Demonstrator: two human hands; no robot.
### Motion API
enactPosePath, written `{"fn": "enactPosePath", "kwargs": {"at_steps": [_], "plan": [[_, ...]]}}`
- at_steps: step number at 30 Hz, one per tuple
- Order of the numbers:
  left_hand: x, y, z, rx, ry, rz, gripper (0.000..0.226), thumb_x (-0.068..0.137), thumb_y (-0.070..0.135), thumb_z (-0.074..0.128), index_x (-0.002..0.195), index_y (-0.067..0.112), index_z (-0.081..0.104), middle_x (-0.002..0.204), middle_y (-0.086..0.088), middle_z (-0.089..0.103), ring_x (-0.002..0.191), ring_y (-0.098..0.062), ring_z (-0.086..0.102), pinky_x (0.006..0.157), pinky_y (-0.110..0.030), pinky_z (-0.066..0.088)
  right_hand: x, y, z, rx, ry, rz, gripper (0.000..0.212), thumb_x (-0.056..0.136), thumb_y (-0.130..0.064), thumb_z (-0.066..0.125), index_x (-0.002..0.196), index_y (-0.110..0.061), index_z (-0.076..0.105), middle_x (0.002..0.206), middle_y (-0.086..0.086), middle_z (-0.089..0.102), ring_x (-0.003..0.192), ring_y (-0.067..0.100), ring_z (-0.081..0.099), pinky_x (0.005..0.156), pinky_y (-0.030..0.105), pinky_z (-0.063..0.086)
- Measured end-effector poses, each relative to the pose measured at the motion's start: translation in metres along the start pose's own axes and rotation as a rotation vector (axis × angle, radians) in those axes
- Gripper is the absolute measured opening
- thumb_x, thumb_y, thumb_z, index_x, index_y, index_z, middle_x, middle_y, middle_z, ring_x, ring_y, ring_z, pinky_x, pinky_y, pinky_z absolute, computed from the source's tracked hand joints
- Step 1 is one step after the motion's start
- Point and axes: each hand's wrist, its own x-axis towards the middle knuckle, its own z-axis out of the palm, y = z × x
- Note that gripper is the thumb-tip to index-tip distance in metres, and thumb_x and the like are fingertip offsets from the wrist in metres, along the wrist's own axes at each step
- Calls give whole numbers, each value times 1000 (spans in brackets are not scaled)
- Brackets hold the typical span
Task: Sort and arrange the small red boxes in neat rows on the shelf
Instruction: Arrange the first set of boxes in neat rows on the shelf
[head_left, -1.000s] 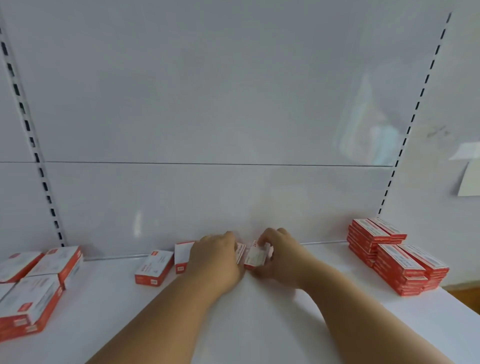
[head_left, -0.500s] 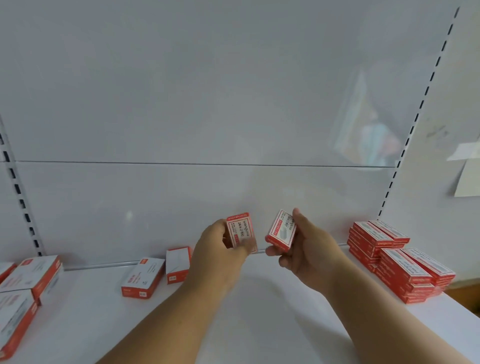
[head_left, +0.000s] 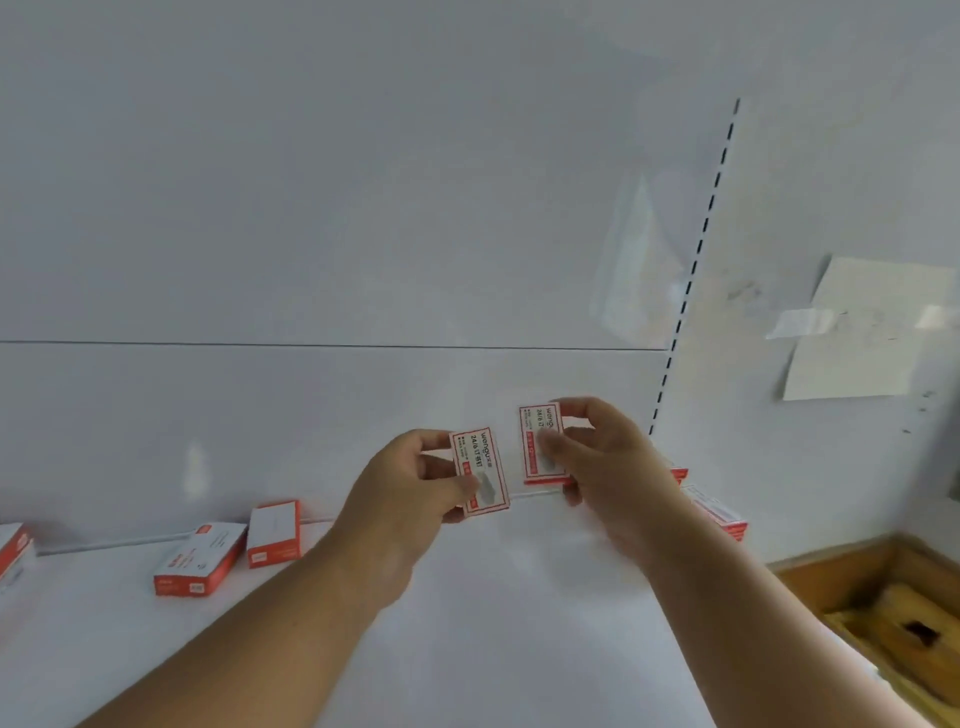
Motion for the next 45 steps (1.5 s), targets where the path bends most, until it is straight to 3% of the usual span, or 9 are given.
{"fn": "enactPosePath", "kwargs": {"at_steps": [5,11,15,21,26,29,34,38,45], "plan": [[-6,14,71,35,-118,-43,32,83,-2,73,108,14,61,92,-10,75,80,-26,74,62,-28,54,-6,2,-90,-219,99,-30,19,83,-9,73,101,-14,69,69,3,72,42,7,55,45,23,40],[5,18,167,91,-165,-152,16,87,-2,68,99,8,67,89,-10,76,68,-17,70,54,-23,52,18,27,-177,-446,99,81,11,87,-17,71,96,-12,72,73,9,73,37,3,50,39,20,34],[15,12,202,167,-67,-215,11,87,0,68,97,5,68,89,-14,77,68,-20,70,50,-23,49,42,54,-197,-494,14,88,18,90,-28,66,93,-12,75,72,5,75,60,15,60,53,30,38],[19,3,222,477,168,-128,16,75,9,80,76,13,64,78,-11,73,60,-22,61,49,-24,39,53,75,-202,-725,-96,1,23,80,-34,76,87,-19,60,78,-3,64,66,15,64,52,25,46],[17,2,229,630,240,-68,16,77,22,79,80,17,64,78,-1,71,65,-19,66,54,-27,49,53,64,-204,-825,-135,-109,20,85,-35,70,92,-22,57,82,-7,60,71,13,62,53,24,45],[11,1,222,670,312,29,17,79,26,77,83,21,62,80,1,68,70,-20,68,62,-33,56,55,58,-197,-823,-116,-202,15,88,-35,64,95,-24,58,90,-5,63,75,13,62,55,24,44],[-12,-2,178,826,382,121,15,80,29,72,85,27,58,75,8,60,68,-10,58,57,-24,42,49,37,-148,-767,-167,-380,12,85,-33,61,94,-25,57,87,-5,65,82,17,62,71,30,51],[-35,-6,118,938,415,77,11,83,34,67,88,28,59,78,10,61,72,-8,59,60,-24,46,32,17,-86,-762,-233,-481,18,86,-36,60,101,-25,60,92,-7,65,86,15,59,64,25,42],[-66,-23,-14,1195,414,-25,9,87,41,57,89,33,54,86,14,62,82,-7,60,68,-25,48,2,-5,43,-740,-337,-522,22,87,-38,59,105,-25,58,95,-7,63,85,15,59,67,26,46]]}}
